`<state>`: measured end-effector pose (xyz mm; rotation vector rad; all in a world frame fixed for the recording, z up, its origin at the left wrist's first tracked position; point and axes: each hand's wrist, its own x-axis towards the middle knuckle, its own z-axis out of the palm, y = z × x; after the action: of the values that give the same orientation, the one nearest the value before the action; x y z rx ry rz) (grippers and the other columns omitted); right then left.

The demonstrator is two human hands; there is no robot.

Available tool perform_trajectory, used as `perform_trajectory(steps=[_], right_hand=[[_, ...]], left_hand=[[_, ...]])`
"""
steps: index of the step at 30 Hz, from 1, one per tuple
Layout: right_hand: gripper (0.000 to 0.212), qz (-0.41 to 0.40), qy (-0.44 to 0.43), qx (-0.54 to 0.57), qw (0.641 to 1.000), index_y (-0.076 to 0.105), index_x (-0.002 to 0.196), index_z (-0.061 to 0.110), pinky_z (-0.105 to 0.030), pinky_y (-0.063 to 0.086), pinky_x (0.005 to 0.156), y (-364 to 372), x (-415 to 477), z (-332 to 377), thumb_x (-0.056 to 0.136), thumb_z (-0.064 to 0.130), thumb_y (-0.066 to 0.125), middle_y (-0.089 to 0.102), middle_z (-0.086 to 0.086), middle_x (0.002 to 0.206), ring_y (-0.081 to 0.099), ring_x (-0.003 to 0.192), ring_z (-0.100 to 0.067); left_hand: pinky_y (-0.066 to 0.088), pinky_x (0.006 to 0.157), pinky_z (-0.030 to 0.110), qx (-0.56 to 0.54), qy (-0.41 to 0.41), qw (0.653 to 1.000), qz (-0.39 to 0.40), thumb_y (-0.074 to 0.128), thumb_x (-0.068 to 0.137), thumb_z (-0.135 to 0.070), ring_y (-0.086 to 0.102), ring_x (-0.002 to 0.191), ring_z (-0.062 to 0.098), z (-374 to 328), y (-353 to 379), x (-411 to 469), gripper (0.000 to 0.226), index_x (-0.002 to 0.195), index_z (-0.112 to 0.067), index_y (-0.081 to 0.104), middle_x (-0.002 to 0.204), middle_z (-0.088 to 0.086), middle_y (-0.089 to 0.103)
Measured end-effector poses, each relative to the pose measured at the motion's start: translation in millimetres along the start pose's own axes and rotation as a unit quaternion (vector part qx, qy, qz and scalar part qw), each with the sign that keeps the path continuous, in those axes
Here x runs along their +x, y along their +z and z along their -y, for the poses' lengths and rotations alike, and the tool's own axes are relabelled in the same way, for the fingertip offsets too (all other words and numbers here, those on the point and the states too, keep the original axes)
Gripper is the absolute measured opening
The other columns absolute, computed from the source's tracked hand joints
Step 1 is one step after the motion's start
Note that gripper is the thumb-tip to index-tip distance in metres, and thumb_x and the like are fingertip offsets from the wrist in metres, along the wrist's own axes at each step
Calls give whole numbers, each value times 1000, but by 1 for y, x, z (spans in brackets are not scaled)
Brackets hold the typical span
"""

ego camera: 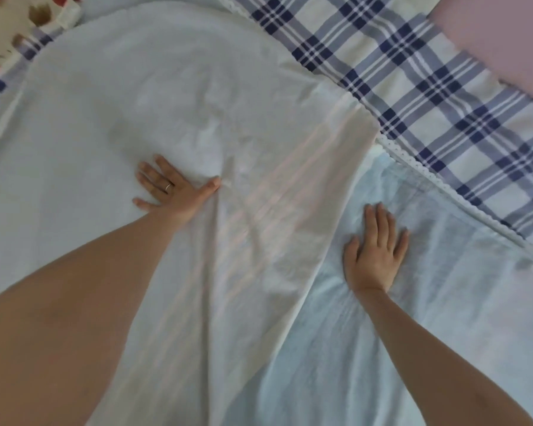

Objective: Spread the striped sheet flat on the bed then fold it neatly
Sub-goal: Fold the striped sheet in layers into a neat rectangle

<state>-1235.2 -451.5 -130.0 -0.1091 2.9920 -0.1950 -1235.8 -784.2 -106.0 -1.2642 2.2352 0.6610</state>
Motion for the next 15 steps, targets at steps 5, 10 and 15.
perform_trajectory(steps=[5,10,15], right_hand=[[63,4,3,22,1000,31,149,19,-45,3,118,0,-2,-4,87,32,33,31,-1,155,26,143,-21],[65,-1,-8,28,1000,30,149,20,-45,1,118,-3,-1,-7,85,33,33,28,2,156,23,143,-17],[64,8,-33,34,999,20,152,25,-45,-6,118,-3,-3,-12,88,32,28,16,7,159,13,146,-13]], left_hand=[[-10,108,62,7,-7,999,-43,45,70,-83,-23,143,27,-3,3,-4,123,147,-14,-22,154,13,-26],[-9,110,63,-24,22,995,-92,42,88,-65,-17,145,21,-10,30,-41,97,151,-11,-9,158,12,-15],[-15,111,53,-23,196,979,-51,43,95,-45,-15,145,18,-21,116,-181,68,151,-24,11,159,6,-9]])
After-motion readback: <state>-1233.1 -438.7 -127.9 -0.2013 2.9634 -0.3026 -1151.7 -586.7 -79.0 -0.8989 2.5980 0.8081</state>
